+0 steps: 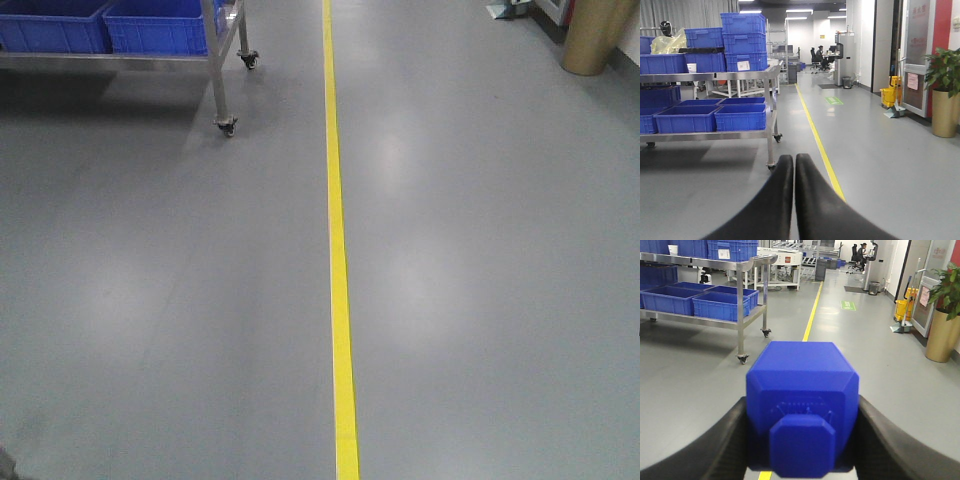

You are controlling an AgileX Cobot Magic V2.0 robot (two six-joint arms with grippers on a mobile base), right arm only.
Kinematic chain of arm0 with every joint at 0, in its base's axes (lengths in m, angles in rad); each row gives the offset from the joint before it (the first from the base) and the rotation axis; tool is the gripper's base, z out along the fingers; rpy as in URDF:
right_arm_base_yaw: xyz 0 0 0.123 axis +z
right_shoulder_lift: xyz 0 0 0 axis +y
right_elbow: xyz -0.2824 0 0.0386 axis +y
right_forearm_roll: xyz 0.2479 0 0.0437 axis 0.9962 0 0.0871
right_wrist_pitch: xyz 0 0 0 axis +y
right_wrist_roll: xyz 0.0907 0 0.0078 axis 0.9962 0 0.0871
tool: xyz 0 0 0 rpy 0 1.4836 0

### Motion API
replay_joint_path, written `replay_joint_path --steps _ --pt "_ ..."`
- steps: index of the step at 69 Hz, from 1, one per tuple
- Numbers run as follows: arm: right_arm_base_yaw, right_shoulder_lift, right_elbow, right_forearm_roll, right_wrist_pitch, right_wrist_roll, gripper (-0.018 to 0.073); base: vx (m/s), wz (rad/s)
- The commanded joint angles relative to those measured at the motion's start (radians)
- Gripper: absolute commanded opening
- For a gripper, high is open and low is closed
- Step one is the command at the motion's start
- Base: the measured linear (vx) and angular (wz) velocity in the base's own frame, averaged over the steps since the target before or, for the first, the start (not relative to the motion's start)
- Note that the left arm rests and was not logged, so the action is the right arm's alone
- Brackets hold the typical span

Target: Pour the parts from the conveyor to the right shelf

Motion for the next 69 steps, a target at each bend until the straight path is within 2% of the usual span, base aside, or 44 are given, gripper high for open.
replay_joint_path --steps 1,69 --pt "0.0 0.012 -0.028 -0.007 -0.086 -0.001 -0.0005 0.67 0.04" --pt "0.0 0.012 -0.028 -0.007 -0.086 -0.001 -0.0005 0.62 -0.01"
